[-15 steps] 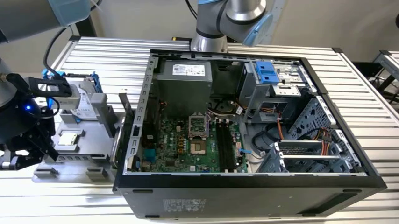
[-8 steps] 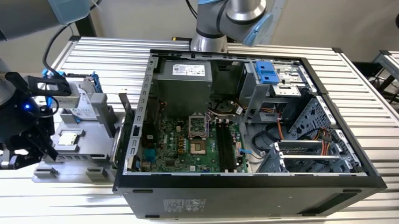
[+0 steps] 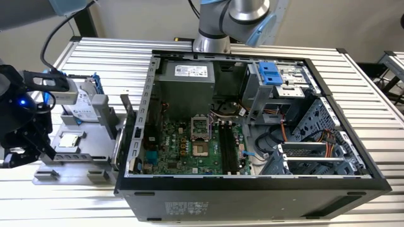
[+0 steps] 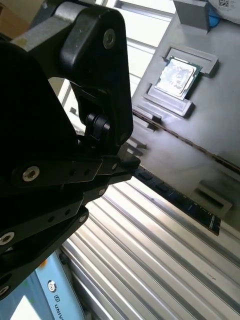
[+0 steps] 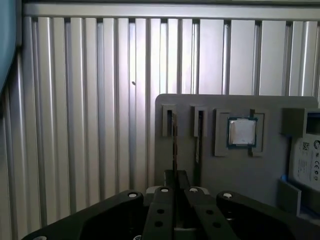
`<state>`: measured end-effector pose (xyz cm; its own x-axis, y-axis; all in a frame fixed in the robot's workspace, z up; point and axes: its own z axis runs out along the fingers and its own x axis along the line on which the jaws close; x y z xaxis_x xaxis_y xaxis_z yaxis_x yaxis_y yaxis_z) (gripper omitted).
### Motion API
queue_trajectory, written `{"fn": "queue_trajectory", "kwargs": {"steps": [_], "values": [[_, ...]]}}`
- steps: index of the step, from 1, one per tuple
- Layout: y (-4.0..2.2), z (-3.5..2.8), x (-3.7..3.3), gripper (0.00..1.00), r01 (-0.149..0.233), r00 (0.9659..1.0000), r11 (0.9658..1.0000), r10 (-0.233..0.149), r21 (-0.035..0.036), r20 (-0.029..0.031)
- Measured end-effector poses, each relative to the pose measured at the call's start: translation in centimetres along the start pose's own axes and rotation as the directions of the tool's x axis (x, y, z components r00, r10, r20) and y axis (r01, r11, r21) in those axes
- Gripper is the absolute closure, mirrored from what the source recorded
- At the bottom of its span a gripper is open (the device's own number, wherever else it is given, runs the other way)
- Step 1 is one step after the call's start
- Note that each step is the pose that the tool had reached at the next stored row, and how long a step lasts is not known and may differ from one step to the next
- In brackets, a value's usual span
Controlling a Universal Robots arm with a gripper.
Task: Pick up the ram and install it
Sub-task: 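Pick up the ram and move it above insertion slot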
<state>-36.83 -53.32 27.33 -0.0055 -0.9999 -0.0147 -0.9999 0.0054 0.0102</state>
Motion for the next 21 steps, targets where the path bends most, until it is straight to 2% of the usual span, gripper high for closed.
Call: {"fn": "queue_trajectory", "kwargs": {"steps": [10, 21], "values": [[0.02, -1.45, -0.09, 1.0, 0.0, 1.0, 1.0, 0.0, 0.0001, 0.0001], [0.04, -3.16, -0.64, 1.0, 0.0, 1.0, 1.0, 0.0, 0.0, 0.0]]}}
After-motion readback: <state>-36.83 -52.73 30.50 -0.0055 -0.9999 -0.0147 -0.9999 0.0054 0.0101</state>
